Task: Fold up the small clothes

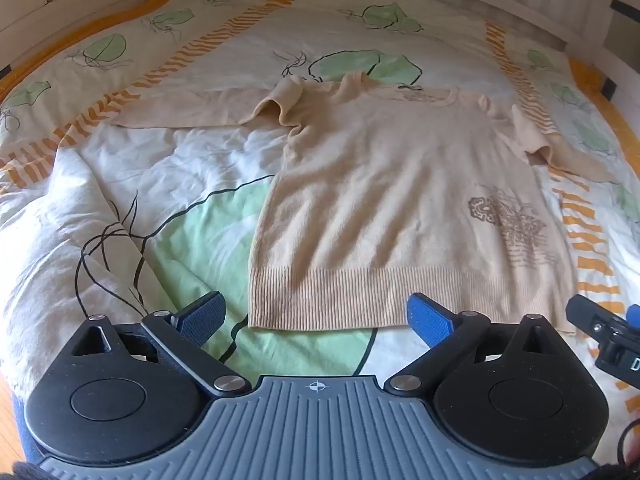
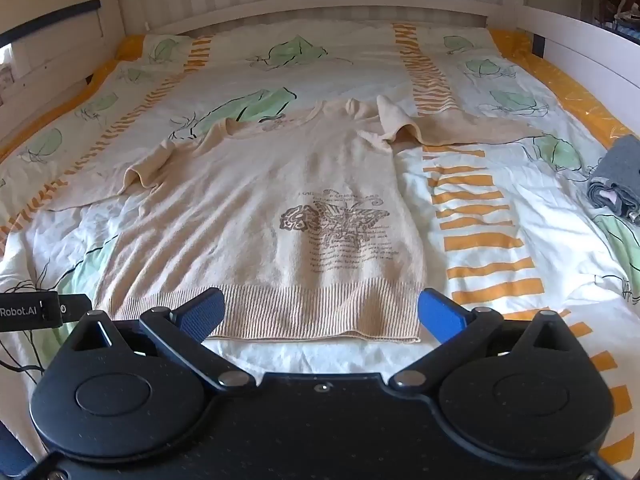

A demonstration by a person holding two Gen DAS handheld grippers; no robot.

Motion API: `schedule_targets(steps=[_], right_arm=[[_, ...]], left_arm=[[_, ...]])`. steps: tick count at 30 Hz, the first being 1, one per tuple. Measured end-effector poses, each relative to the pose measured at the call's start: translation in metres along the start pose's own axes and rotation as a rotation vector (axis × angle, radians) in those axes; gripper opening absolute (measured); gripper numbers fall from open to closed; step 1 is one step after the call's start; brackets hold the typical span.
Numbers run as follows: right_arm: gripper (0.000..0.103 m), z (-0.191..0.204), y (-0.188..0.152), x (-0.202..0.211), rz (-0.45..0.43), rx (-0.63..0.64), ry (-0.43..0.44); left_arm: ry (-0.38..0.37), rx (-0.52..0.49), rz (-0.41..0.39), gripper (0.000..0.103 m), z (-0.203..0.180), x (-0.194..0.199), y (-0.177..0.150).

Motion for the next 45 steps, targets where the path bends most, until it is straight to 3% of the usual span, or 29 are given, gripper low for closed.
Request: schedule_targets(steps=[45], right_arm=[[0.102, 0.009, -0.008, -0.013, 0.050, 0.002, 0.013]], left_arm=[[0.005, -0.010, 0.047, 0.099, 0.003, -0.011, -0.010]])
Point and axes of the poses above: each gripper's, at about its wrist camera, not at the fingertips, and x roughly against the way its jaws point, z to its left, y to its top, the point moved 10 cm from there along -x, roughly the way its jaws point, and after that the axes turned 6 degrees about -z, right-handed, at the moved point
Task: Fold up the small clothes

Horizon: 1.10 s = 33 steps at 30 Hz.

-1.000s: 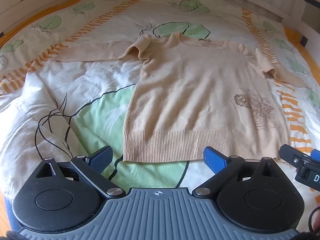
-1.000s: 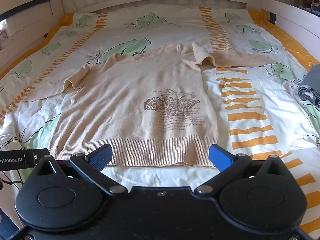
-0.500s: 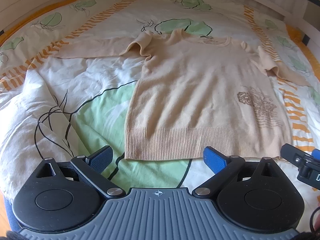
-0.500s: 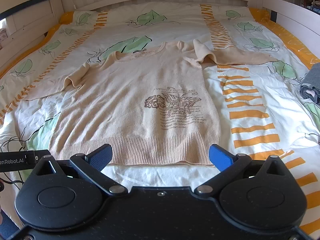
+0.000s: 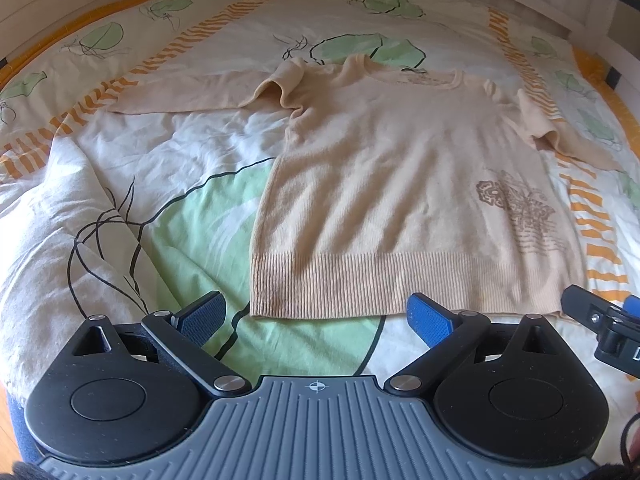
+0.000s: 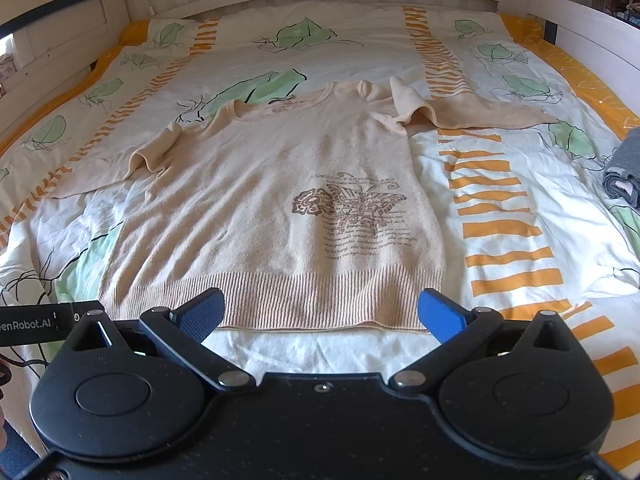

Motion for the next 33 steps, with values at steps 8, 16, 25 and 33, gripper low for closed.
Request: schedule_targets(steps=[8, 16, 25, 33], right_arm=[[0.102, 0.004, 0.002, -0.003, 0.008, 0.010, 0.006], [0.102, 0.006, 0.002, -0.007, 0.020, 0.021, 0.011], [0.102, 0.005, 0.002, -0.016, 0.036, 0.023, 0.000], [0.102, -0.004, 0.005, -0.027, 0.022, 0.022, -0.052]], left_arm=[[-0.001, 0.000, 0.006, 0.099, 0.000, -0.001, -0.001], [0.000, 0.001, 0.012, 0.099, 0.000, -0.004, -0.001], [-0.002, 0.006, 0.027, 0.099, 0.001, -0.012, 0.003], [-0.035, -0.010, 0.018, 0.098, -0.006, -0.021, 0.009]])
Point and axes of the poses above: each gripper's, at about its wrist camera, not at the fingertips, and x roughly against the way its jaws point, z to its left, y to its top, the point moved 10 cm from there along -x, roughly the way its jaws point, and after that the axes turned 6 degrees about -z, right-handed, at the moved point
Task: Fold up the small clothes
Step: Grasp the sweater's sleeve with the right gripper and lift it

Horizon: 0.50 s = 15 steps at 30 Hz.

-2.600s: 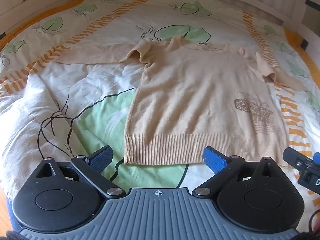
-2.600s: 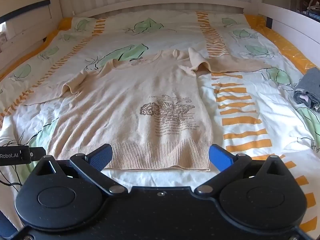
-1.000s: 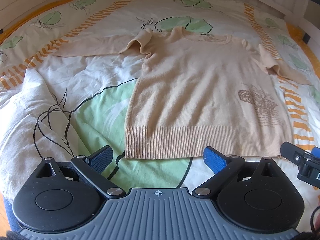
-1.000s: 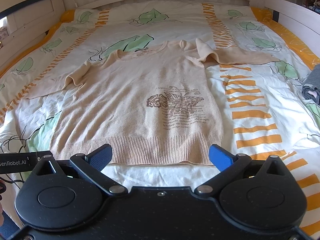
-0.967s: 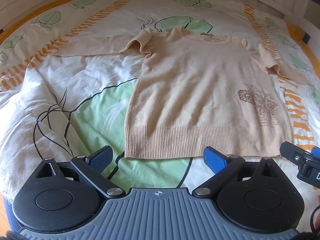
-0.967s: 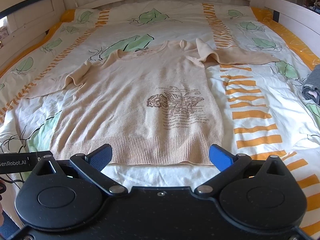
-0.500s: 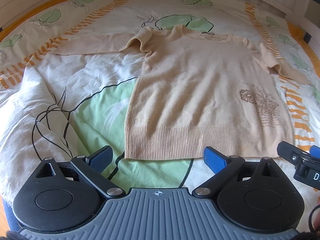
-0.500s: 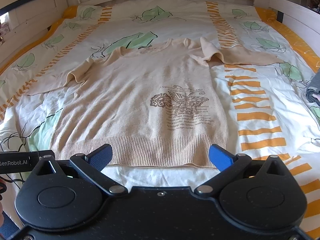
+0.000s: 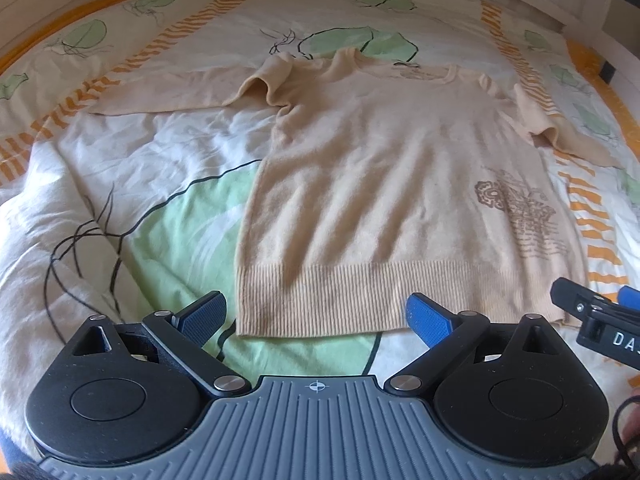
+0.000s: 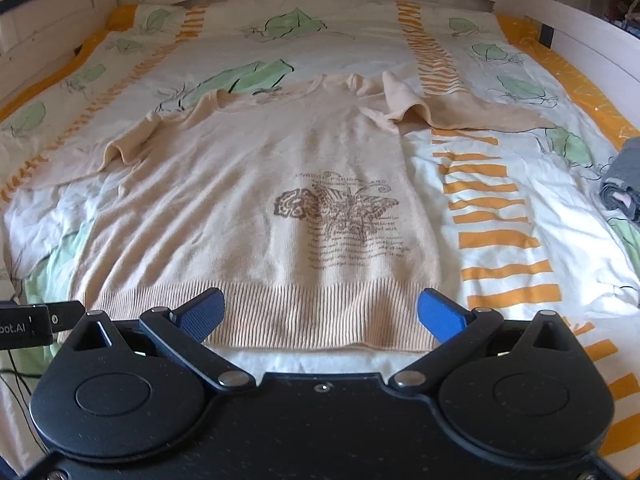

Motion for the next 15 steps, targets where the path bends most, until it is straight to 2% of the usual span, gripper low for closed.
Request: schedule_targets(steps=[6, 8, 11, 15], right_arm=[[0.102, -0.010, 0.011, -0.011, -0.044, -0.041, 0.033], [0.102, -0.015, 0.017, -0.016, -0.050, -0.042, 0.032], [0.102, -0.029, 0.027, -0.029, -0.033, -0.062, 0.056], [0.102, -0.064, 0.050, -0.053, -0.014, -0.116, 0.055]], left_arm=[[0.028, -0.054, -0.088, 0.098, -0.002, -0.006, 0.020], [0.035, -0.068, -0.091, 0.098, -0.005, -0.012, 0.029], [-0.007, -0.072, -0.078, 0.098, -0.011, -0.023, 0.041], [-0.007, -0.072, -0.104, 0.098, -0.015, -0.040, 0.063]])
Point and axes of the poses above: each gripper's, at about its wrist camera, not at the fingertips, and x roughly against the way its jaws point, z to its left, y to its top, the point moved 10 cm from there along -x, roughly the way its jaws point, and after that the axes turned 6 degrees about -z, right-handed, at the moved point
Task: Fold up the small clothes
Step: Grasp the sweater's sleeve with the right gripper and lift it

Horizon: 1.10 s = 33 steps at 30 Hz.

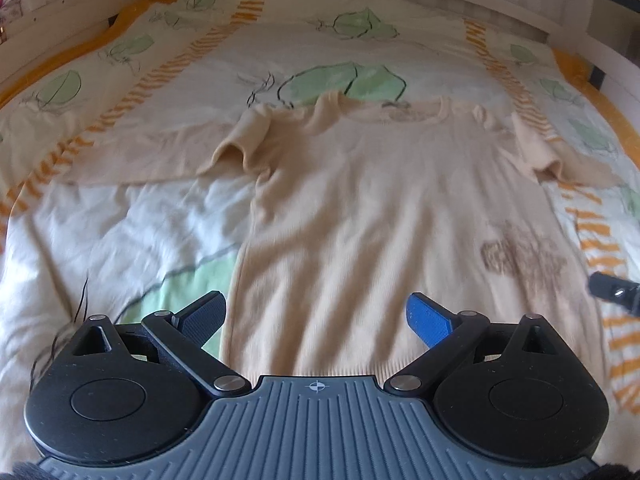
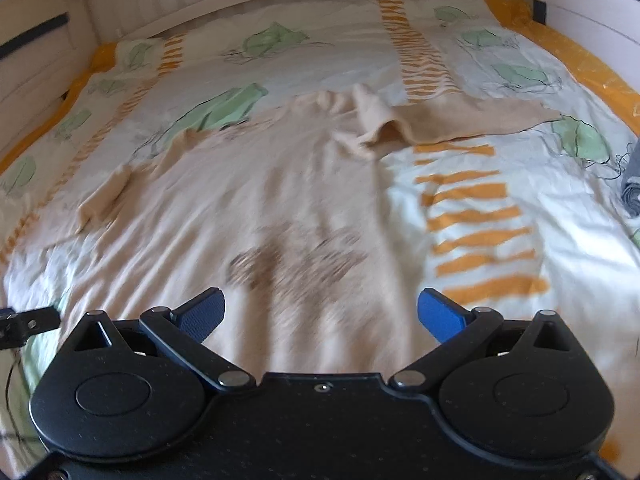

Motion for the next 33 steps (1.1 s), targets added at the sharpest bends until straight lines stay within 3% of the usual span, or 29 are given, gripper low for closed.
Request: schedule_targets(steps=[9, 16, 22, 29, 30, 31, 32, 33], right_arm=[[0.101, -0.105, 0.082, -0.066, -0.056, -0.107, -0.102], [0.087, -0.195, 0.132, -0.131, -0.067, -0.208, -0.204], [0.087, -0.244, 0.156, -0.168, -0.103, -0.320, -0.239], [0.087, -0.281, 0.159, -0.197, -0.110, -0.471, -0.243], [0.081, -0.284, 0.160, -0.199, -0.117, -0.497, -0.235], [0.066, -0.287, 0.161, -0.200, -0.127, -0.520, -0.228], [0.058, -0.289, 0.161, -0.201, -0.132, -0.533, -0.229], [0.041, -0.293, 0.162, -0.200, -0.132, -0.537, -0.242]], left_arm=[[0.022, -0.038, -0.006, 0.098, -0.007, -0.064, 0.045], [0.057, -0.051, 0.045, 0.098, -0.009, -0.114, 0.049], [0.056, -0.076, 0.119, 0.099, -0.012, -0.145, 0.027], [0.035, -0.072, 0.095, 0.100, -0.008, -0.146, 0.020], [0.033, -0.074, 0.095, 0.101, -0.007, -0.146, 0.019], [0.032, -0.073, 0.096, 0.101, -0.008, -0.147, 0.021], [0.029, -0.071, 0.096, 0.101, -0.008, -0.148, 0.021], [0.028, -0.069, 0.097, 0.101, -0.008, -0.148, 0.021]])
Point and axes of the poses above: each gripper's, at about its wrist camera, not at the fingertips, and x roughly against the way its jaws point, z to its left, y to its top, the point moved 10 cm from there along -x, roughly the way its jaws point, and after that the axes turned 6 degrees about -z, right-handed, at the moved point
